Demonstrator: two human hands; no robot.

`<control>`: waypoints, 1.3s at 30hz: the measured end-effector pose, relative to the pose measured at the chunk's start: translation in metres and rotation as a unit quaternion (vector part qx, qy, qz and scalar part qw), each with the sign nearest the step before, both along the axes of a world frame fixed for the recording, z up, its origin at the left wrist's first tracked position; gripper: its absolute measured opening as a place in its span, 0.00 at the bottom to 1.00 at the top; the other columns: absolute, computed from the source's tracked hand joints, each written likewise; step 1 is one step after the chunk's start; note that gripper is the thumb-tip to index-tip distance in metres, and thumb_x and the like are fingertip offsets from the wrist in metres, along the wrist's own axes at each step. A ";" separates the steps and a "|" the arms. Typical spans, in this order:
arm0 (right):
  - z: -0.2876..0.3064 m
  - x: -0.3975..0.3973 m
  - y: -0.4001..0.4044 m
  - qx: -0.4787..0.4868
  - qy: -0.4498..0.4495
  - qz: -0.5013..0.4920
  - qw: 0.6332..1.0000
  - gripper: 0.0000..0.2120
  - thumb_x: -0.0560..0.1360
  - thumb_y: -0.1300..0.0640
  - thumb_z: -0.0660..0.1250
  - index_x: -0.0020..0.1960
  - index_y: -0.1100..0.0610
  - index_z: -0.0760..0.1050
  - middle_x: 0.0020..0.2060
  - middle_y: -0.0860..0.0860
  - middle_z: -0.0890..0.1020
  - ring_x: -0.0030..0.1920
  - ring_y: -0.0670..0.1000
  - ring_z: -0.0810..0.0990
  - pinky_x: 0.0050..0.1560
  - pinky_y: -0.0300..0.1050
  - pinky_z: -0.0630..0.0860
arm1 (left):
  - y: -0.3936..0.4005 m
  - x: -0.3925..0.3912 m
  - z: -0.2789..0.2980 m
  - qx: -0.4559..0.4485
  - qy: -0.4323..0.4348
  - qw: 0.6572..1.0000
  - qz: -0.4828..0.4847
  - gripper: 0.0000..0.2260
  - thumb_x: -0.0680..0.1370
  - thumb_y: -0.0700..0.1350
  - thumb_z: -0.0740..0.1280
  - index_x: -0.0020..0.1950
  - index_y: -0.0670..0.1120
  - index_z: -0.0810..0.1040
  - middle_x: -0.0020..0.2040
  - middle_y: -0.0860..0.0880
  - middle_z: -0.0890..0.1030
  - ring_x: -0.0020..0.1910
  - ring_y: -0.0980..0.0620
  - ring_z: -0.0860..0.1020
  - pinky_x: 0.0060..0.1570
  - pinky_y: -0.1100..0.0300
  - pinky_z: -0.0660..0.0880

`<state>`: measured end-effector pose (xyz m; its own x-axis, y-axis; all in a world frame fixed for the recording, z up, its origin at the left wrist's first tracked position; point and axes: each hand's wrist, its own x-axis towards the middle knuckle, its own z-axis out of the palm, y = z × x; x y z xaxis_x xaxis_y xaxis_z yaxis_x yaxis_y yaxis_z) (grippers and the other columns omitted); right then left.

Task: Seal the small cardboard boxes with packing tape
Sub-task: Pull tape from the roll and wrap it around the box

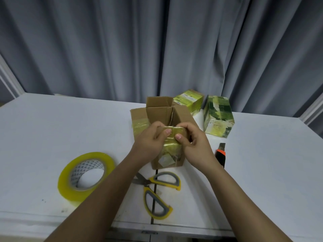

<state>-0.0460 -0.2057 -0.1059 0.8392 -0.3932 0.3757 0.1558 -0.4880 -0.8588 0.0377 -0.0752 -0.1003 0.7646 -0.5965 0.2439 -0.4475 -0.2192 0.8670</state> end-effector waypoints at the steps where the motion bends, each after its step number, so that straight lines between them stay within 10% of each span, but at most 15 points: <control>1: -0.001 0.000 0.002 -0.006 -0.011 0.001 1.000 0.14 0.76 0.63 0.65 0.46 0.43 0.74 0.42 0.39 0.78 0.46 0.42 0.76 0.49 0.40 0.74 | -0.002 0.000 0.000 0.002 -0.001 1.000 0.012 0.07 0.79 0.50 0.63 0.42 0.54 0.71 0.38 0.52 0.76 0.40 0.51 0.76 0.45 0.50 0.74; 6: 0.001 -0.001 0.007 -0.019 -0.024 -0.019 0.999 0.12 0.76 0.64 0.65 0.46 0.47 0.74 0.40 0.40 0.78 0.42 0.38 0.76 0.40 0.29 0.71 | -0.002 -0.002 -0.003 0.001 -0.061 0.998 0.019 0.08 0.80 0.48 0.63 0.40 0.56 0.69 0.32 0.56 0.73 0.33 0.61 0.72 0.37 0.60 0.69; 12: 0.007 -0.003 0.004 -0.046 0.029 -0.043 0.998 0.09 0.76 0.61 0.66 0.47 0.47 0.74 0.39 0.41 0.79 0.42 0.40 0.76 0.45 0.48 0.77 | 0.001 -0.006 0.002 -0.001 -0.188 0.982 -0.032 0.08 0.78 0.48 0.59 0.49 0.45 0.74 0.39 0.56 0.72 0.38 0.55 0.73 0.40 0.53 0.71; 16: 0.008 -0.001 0.009 -0.132 0.010 -0.067 0.989 0.24 0.76 0.59 0.67 0.70 0.48 0.67 0.60 0.41 0.75 0.60 0.41 0.71 0.64 0.44 0.69 | 0.005 0.001 -0.003 0.058 -0.183 0.981 -0.028 0.13 0.80 0.52 0.55 0.58 0.50 0.73 0.50 0.54 0.75 0.52 0.51 0.73 0.56 0.48 0.69; 19: 0.006 -0.004 0.015 -0.273 -0.023 -0.167 0.947 0.34 0.74 0.56 0.70 0.76 0.49 0.58 0.66 0.55 0.69 0.65 0.55 0.66 0.66 0.51 0.62 | 0.013 -0.002 -0.007 0.009 -0.137 0.989 -0.053 0.21 0.80 0.52 0.55 0.73 0.54 0.60 0.65 0.55 0.69 0.67 0.56 0.65 0.68 0.54 0.60; 23: 0.002 -0.019 0.025 -0.395 -0.111 -0.254 0.876 0.21 0.72 0.55 0.72 0.63 0.57 0.74 0.56 0.59 0.72 0.53 0.57 0.68 0.54 0.52 0.63 | 0.038 -0.007 -0.001 0.018 -0.182 0.983 -0.011 0.25 0.79 0.46 0.57 0.76 0.47 0.58 0.71 0.46 0.66 0.71 0.50 0.63 0.70 0.51 0.60; 30: -0.017 -0.042 0.067 -0.338 -0.025 0.009 0.941 0.01 0.75 0.62 0.68 0.46 0.61 0.77 0.41 0.54 0.76 0.42 0.55 0.75 0.38 0.47 0.71 | 0.112 -0.014 -0.011 0.134 -0.194 0.964 0.121 0.24 0.80 0.47 0.61 0.74 0.44 0.61 0.71 0.44 0.65 0.69 0.44 0.61 0.68 0.54 0.57; 35: -0.040 -0.040 0.097 -0.263 0.082 0.080 0.958 0.12 0.77 0.61 0.65 0.60 0.58 0.77 0.53 0.53 0.79 0.53 0.53 0.78 0.50 0.42 0.73 | 0.157 -0.014 -0.032 0.326 -0.105 0.927 0.150 0.30 0.72 0.65 0.65 0.67 0.47 0.68 0.65 0.47 0.69 0.67 0.45 0.64 0.63 0.51 0.59; 39: -0.049 -0.016 0.119 -0.137 0.214 0.125 0.959 0.31 0.77 0.61 0.64 0.77 0.57 0.56 0.74 0.52 0.63 0.72 0.50 0.63 0.70 0.44 0.63 | 0.169 -0.016 -0.044 0.428 -0.095 0.894 0.092 0.35 0.68 0.67 0.69 0.68 0.50 0.66 0.68 0.48 0.68 0.69 0.47 0.63 0.65 0.50 0.57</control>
<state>-0.0616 -0.0870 -0.1552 0.9949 -0.0944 0.0360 -0.0403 -0.6975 -0.7155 0.0213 0.0939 -0.1441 0.8621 -0.4956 -0.1055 -0.4573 -0.8506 0.2594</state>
